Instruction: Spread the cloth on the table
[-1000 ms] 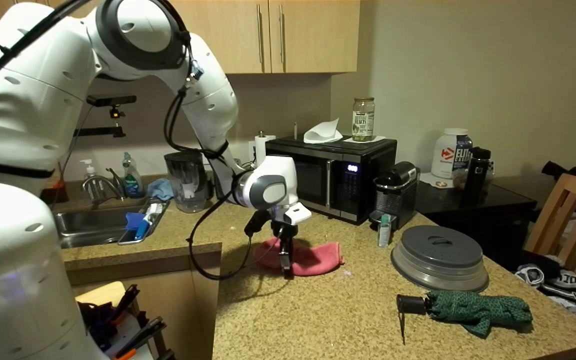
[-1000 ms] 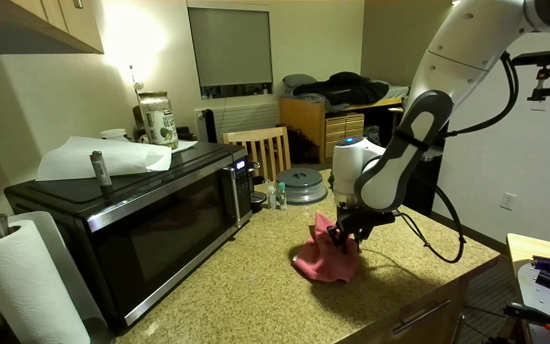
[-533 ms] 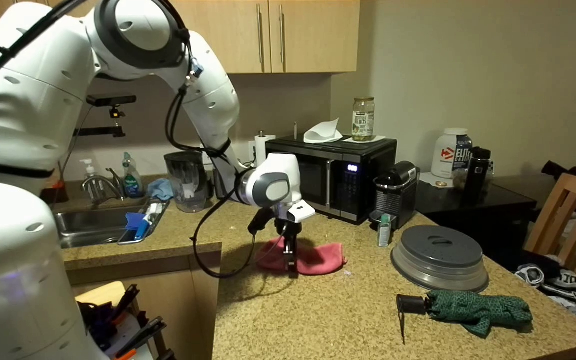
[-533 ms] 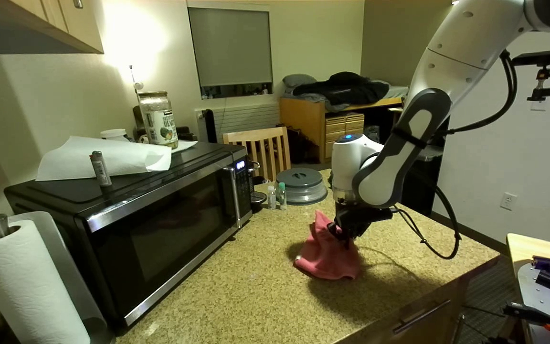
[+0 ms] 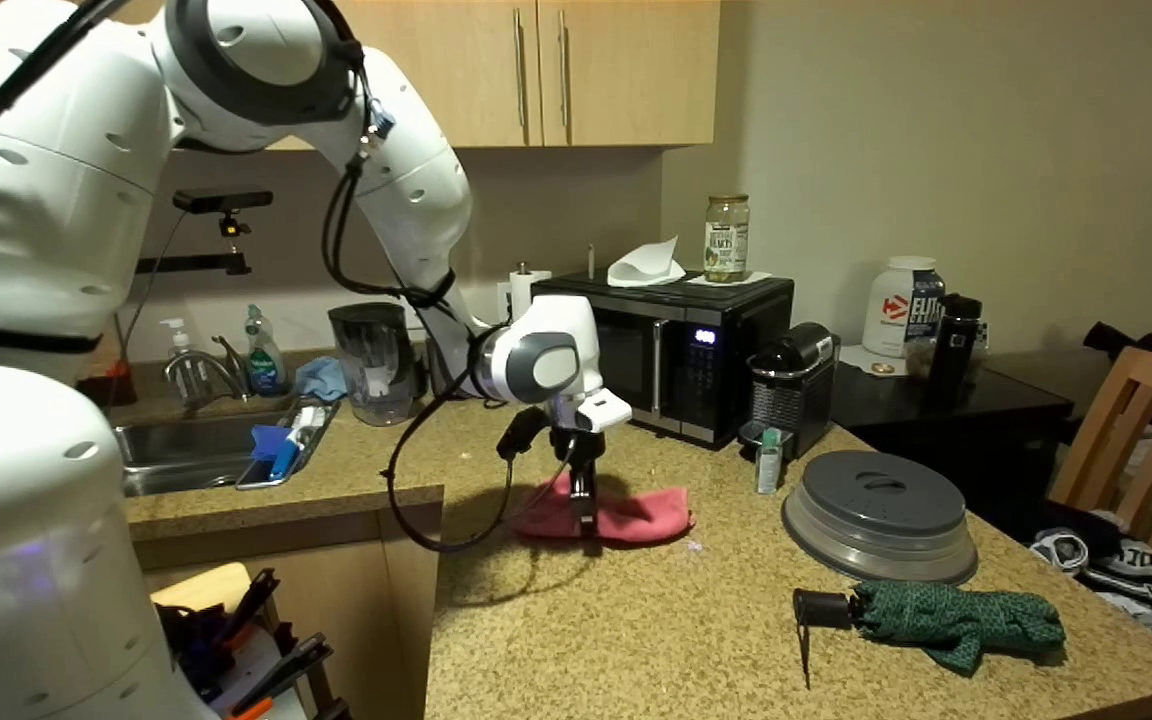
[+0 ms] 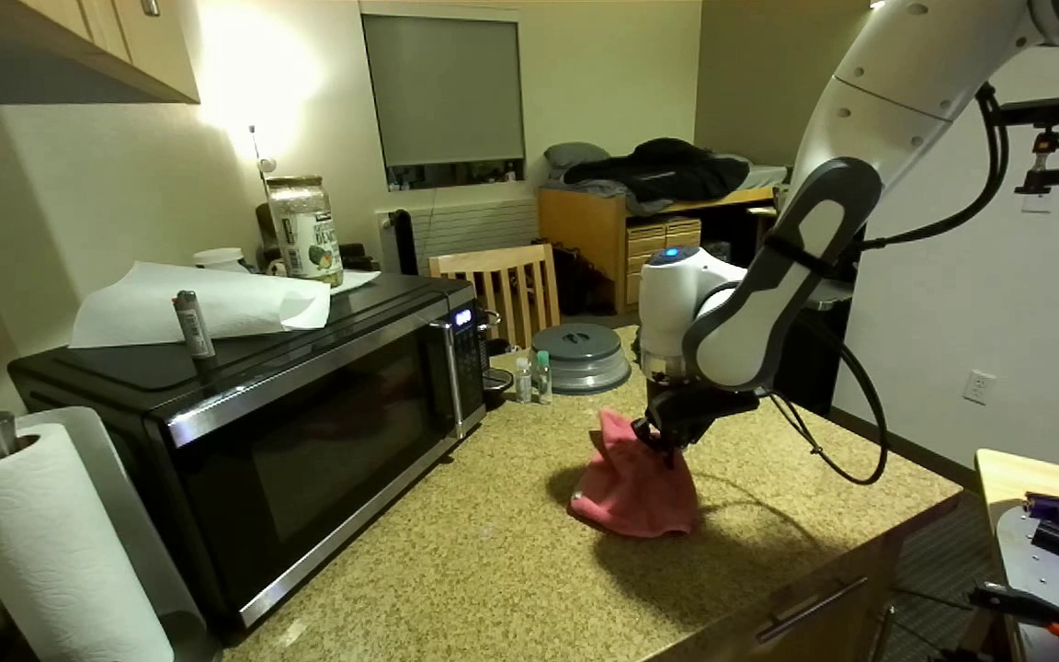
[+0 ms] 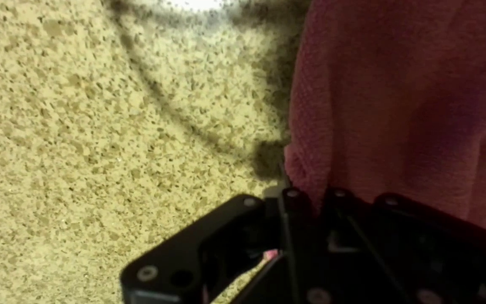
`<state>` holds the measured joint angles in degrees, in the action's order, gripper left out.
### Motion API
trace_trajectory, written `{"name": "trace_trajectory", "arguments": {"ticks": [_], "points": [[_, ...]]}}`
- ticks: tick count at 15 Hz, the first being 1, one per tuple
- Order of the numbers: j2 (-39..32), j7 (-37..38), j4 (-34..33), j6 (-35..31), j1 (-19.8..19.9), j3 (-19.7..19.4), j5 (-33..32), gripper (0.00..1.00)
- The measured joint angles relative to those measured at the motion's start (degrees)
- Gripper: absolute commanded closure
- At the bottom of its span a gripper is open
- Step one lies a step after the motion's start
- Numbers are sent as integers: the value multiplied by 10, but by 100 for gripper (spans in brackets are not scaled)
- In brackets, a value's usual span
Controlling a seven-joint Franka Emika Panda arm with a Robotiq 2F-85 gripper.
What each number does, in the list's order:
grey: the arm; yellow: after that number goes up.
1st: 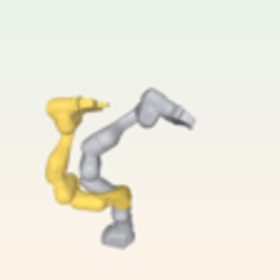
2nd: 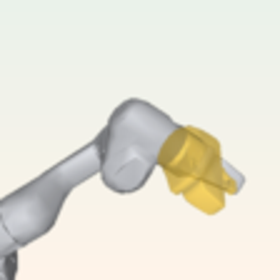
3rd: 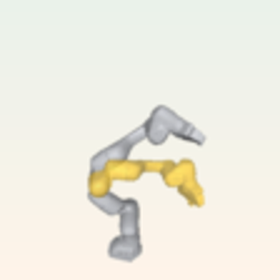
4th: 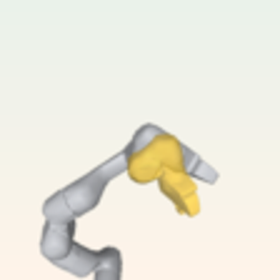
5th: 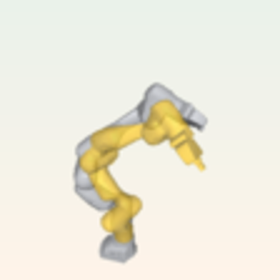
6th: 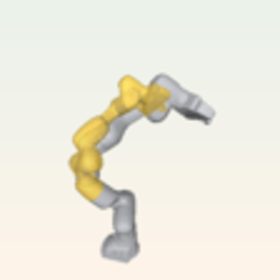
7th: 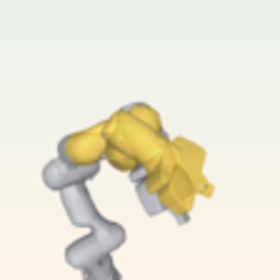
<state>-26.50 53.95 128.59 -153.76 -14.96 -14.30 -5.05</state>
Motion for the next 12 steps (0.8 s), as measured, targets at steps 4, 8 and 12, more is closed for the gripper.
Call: {"name": "trace_trajectory", "arguments": {"ticks": [4,8,12], "points": [[40,34,24,15,-12,-16,-41,96],[91,41,47,45,-11,-9,-63,95],[129,41,56,98,-2,19,-69,68]]}}
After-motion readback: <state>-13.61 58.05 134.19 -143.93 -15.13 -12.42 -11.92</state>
